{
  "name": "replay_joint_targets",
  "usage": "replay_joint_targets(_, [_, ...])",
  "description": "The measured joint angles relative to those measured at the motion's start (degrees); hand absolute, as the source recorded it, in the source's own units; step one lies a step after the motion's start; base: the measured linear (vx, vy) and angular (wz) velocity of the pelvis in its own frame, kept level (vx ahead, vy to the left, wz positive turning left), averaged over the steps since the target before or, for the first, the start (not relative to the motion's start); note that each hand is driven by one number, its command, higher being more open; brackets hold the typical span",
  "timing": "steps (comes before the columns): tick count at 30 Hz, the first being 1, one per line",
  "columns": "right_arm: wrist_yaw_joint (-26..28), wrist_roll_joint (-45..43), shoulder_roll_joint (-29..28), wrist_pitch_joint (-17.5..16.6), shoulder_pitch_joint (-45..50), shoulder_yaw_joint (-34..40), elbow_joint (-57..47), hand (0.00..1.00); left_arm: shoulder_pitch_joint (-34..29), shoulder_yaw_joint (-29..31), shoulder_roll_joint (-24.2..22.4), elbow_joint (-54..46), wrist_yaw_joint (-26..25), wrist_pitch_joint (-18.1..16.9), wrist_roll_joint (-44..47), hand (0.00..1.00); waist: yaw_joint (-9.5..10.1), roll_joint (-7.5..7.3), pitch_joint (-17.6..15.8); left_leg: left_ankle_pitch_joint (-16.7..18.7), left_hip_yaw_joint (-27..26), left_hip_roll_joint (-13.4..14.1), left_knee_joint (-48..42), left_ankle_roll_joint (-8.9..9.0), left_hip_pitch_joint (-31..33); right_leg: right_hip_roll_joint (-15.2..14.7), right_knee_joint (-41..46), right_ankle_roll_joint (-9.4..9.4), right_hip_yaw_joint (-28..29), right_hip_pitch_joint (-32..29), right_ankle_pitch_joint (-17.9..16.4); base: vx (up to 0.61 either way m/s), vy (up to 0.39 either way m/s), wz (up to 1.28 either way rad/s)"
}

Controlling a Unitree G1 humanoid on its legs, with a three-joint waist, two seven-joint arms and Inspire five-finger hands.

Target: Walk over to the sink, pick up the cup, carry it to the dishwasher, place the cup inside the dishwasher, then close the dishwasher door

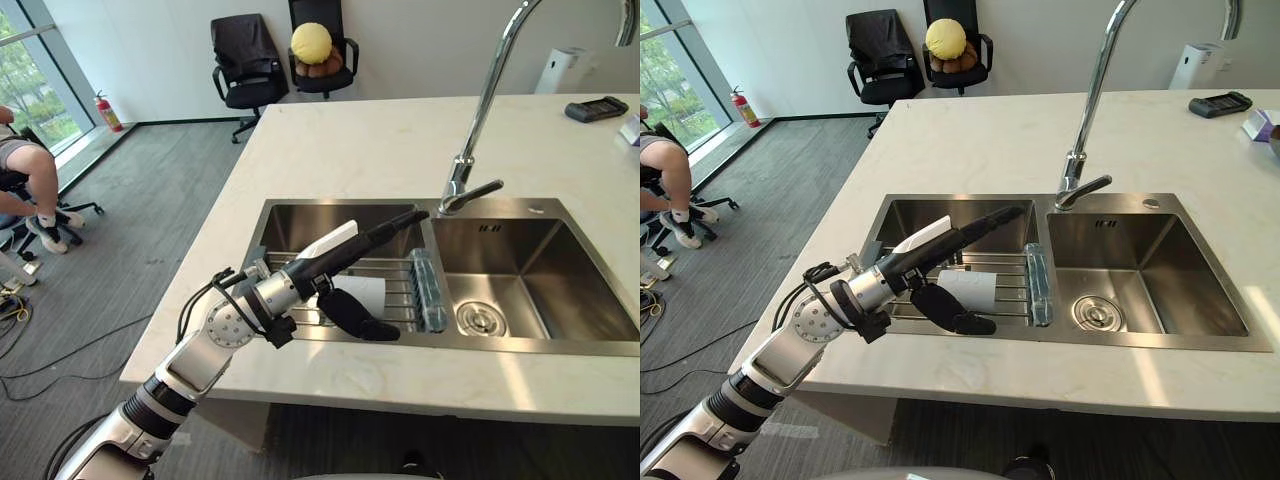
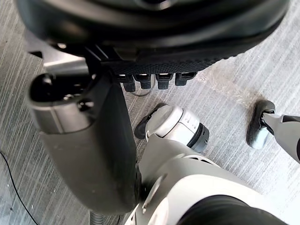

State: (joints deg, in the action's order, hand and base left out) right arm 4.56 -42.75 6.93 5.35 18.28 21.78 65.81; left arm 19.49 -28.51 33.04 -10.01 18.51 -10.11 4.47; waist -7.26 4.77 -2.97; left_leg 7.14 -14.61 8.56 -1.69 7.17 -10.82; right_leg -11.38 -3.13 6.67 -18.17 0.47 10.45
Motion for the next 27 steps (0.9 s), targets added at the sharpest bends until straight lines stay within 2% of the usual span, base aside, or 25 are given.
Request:
replay_joint_targets(5, [-0.03,-0.44,-0.55,-0.46,-0.04,0.11,0.11,1.00,2.81,-1.05,0.37,5.16,-1.05,2.16,0.01,1.00,-0.96,-0.09,-0.12,0.01,-0.83,-0.08,0.25,0.03,-0.64,0.26,-0.82,0.12,0.72,0.20,0.68,-0.02,0.002,-0.10])
replay_joint_targets(12, [0.02,-0.44,-1.00,-0.98,-0.53,-0.33,-0.80,1.00,4.10,-2.97,4.62,13.98,-1.07,5.89,-1.14,1.00,-1.90,-0.33,-1.62,0.17,-2.72,-0.20,0.29,0.15,-1.80,0.65,-1.77,-0.28,2.20,0.40,1.29,-0.03,-0.002,-0.13])
replay_joint_targets(16, [-0.48,-0.62,-0.43,-1.07,-0.11,-3.17,-2.10,1.00,4.22,-3.31,5.06,16.15,-1.28,7.44,0.33,1.00,-2.12,-0.33,-1.91,0.36,-3.07,-0.09,0.42,0.23,-1.80,0.86,-1.81,-0.27,2.48,0.08,1.28,0.00,-0.001,-0.03])
replay_joint_targets(27, [-0.08,-0.91,0.04,-0.76,0.13,-5.33,-4.38,1.00,7.26,-3.32,5.04,20.40,-1.04,6.02,-0.13,1.00,-2.72,-0.06,-3.17,0.95,-3.48,0.35,0.26,0.55,-1.08,1.40,-1.80,-0.16,2.64,-0.98,1.28,0.00,0.000,-0.02])
